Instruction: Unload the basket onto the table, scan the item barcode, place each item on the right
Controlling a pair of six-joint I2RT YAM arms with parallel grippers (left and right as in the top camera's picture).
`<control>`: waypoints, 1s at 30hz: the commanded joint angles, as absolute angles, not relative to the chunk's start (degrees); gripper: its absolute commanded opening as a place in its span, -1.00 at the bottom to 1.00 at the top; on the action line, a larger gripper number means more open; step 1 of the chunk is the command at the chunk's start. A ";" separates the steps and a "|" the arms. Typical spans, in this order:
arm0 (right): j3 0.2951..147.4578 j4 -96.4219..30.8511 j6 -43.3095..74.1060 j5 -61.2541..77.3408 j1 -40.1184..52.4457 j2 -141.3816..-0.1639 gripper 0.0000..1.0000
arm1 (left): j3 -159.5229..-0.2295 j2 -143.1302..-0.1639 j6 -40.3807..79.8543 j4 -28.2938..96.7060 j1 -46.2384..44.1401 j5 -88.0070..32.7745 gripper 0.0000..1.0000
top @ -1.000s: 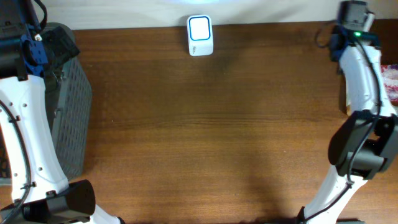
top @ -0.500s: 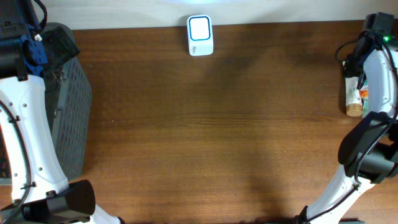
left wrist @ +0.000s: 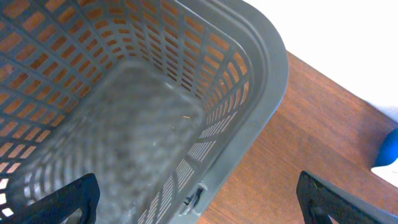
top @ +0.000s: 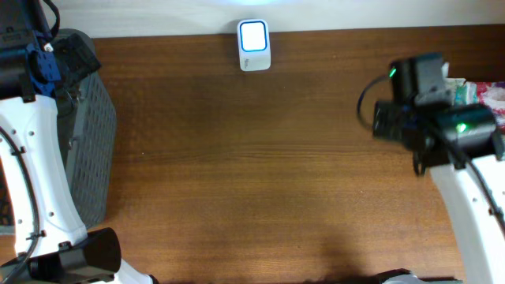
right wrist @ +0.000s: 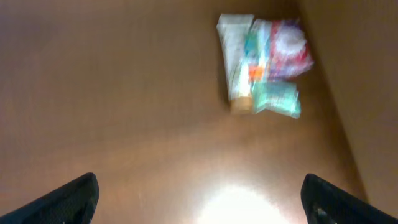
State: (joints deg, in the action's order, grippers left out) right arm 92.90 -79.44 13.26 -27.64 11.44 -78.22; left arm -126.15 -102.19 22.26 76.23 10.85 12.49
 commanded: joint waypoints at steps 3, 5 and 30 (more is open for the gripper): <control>92.25 -85.84 12.69 -9.93 14.39 -75.33 0.97 | -126.69 -101.27 22.63 76.12 11.05 12.91 0.98; 92.25 -85.84 12.67 -8.75 14.39 -75.66 0.97 | -126.69 -101.27 22.63 76.12 11.05 12.91 0.98; 92.25 -87.24 12.69 -6.42 14.35 -67.13 0.97 | -126.69 -101.27 22.63 76.12 11.05 12.91 0.98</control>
